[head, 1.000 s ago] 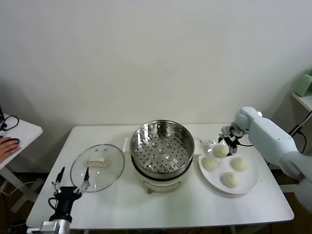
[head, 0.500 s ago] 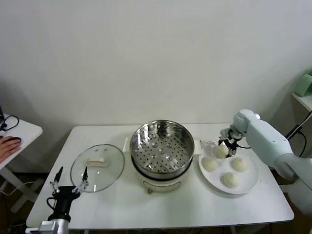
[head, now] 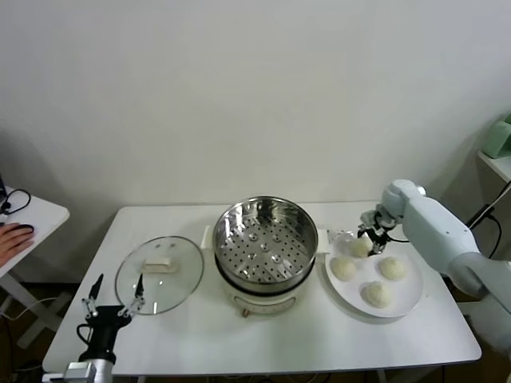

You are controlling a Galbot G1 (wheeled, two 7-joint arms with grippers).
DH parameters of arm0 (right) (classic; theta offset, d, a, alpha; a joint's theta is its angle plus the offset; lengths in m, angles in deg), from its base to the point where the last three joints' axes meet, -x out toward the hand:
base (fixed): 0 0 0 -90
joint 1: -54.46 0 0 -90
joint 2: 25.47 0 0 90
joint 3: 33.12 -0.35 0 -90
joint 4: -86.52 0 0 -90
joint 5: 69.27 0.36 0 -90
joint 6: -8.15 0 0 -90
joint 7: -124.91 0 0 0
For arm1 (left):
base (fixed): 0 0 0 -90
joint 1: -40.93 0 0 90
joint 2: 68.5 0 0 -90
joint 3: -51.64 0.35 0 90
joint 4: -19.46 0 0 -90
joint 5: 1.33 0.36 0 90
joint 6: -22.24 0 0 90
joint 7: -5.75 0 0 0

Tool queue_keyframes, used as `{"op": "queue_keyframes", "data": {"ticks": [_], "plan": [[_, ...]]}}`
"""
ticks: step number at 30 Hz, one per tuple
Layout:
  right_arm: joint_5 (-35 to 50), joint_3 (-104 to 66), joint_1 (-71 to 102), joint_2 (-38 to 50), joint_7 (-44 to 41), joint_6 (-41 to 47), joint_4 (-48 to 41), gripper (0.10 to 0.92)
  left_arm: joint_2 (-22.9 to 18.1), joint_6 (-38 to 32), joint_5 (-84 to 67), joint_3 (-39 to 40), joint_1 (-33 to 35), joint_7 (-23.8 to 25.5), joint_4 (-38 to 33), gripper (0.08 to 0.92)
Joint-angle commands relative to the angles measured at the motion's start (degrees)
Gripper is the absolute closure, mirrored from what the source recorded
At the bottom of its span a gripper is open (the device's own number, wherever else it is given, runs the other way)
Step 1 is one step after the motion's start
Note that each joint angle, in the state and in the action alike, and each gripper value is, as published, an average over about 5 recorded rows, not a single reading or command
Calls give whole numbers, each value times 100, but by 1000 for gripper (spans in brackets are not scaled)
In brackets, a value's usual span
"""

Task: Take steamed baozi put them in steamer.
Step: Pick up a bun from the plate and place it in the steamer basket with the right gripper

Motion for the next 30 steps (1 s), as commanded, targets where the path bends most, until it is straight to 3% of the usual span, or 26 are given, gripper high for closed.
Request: {"op": "queue_keyframes", "data": {"ticks": [1,11,19,25,30], "plan": [[39,168,-221,224,-17,-189,836,375,15,2,-2,-28,-4,2,12,177],[314,1423,-2104,811,-250,-964,3196,372,18,6,51,4,15,3,40,177],[509,2061,-3417,654,-339,-1358,4551,372,32,43,94,22,11,2,12,177],[453,2227,-3540,326,-385,-1356,5317,372,43,95,150,79,-22,7,-33,177],[242,2332,-3008,17,-391,-1232,5419,373,27,152,194,155,-49,4,-108,177]]}}
